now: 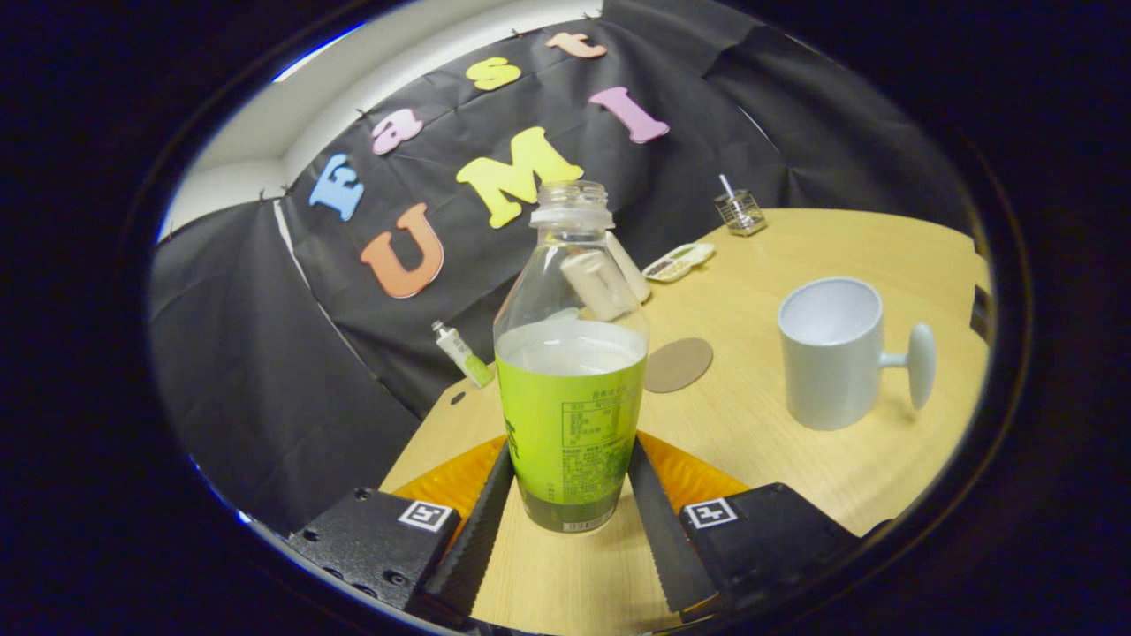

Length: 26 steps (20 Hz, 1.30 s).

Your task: Take the bottle from table, then pour the juice into the cup, finally place the bottle on the coaster

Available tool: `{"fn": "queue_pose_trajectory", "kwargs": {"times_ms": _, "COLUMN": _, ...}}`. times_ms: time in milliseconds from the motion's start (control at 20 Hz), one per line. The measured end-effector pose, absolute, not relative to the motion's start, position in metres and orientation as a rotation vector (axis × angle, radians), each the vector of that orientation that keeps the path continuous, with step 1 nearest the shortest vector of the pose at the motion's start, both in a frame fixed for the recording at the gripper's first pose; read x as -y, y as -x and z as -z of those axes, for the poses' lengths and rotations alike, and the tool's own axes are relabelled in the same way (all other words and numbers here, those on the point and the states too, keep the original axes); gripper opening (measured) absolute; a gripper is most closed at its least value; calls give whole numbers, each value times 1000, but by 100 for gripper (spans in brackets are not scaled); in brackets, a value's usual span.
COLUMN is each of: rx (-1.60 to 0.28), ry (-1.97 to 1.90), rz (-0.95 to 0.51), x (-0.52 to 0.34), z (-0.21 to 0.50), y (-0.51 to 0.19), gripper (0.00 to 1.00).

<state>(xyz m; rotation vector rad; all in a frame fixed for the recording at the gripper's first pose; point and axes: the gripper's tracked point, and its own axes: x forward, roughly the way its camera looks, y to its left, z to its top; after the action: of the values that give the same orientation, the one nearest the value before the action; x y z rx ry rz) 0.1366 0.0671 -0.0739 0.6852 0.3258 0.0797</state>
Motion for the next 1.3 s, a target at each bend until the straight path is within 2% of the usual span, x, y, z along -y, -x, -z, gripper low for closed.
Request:
{"fn": "queue_pose_trajectory", "kwargs": {"times_ms": 450, "rx": -238, "ry": -1048, "rz": -173, "x": -76, "z": 47, "y": -148, "gripper": 80}}
{"fn": "queue_pose_trajectory", "kwargs": {"times_ms": 1300, "rx": -153, "ry": -1549, "rz": -207, "x": -55, "z": 15, "y": -169, "gripper": 80}}
